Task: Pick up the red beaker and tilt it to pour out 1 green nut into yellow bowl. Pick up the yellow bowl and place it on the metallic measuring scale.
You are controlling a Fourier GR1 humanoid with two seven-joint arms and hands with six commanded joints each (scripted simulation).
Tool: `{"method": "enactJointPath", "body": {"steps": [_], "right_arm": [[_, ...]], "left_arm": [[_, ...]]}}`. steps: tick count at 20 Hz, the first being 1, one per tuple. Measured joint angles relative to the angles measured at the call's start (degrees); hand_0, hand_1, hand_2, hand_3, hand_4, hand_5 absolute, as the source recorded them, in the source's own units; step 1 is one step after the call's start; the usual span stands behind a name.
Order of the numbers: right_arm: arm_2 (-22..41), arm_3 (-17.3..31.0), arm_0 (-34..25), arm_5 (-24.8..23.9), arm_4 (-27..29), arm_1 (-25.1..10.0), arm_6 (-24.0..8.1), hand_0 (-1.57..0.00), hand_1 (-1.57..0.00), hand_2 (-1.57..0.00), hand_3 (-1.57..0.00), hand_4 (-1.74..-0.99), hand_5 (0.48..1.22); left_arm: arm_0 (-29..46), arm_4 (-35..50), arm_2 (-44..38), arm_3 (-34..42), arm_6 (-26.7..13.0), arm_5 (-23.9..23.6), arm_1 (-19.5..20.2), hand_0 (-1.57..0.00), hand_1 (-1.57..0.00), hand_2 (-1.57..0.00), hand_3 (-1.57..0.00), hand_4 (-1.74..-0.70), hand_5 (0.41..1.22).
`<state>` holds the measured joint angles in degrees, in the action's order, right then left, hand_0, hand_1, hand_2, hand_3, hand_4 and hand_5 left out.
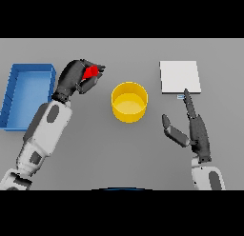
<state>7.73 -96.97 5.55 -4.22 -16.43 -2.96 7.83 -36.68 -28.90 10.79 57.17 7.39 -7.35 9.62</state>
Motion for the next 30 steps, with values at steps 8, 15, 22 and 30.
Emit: {"method": "enactJointPath", "body": {"steps": [8, 15, 22, 30], "right_arm": [[0.6, 0.0, -1.1, 0.1, -0.8, 0.2, -0.8, 0.00, 0.00, 0.00, 0.00, -1.054, 0.691], [0.6, 0.0, -0.5, 0.8, 0.4, 0.6, -0.1, 0.00, 0.00, 0.00, 0.00, -1.060, 0.675], [1.0, 0.4, -0.3, 1.4, 0.2, 0.5, -0.6, 0.00, 0.00, 0.00, 0.00, -1.064, 0.690], [0.8, 0.6, -0.1, 2.3, 2.0, 1.1, 0.5, 0.00, 0.00, 0.00, 0.00, -1.058, 0.700]], "left_arm": [[-8.7, -15.4, 12.1, -1.3, -5.6, 8.1, 3.5, -1.57, -1.57, -1.57, -1.57, -1.74, 1.186], [-18.7, -28.4, 23.6, -7.2, -4.4, 19.6, 4.4, -1.57, -1.57, -1.57, -1.57, -1.61, 1.214], [-26.1, -38.2, 32.5, -13.5, -3.2, 24.2, 3.6, -1.57, -1.57, -1.57, -1.57, -1.71, 1.219], [-29.2, -45.0, 38.4, -16.3, -3.0, 23.1, 1.9, -1.57, -1.57, -1.57, -1.57, -1.74, 1.221]]}}
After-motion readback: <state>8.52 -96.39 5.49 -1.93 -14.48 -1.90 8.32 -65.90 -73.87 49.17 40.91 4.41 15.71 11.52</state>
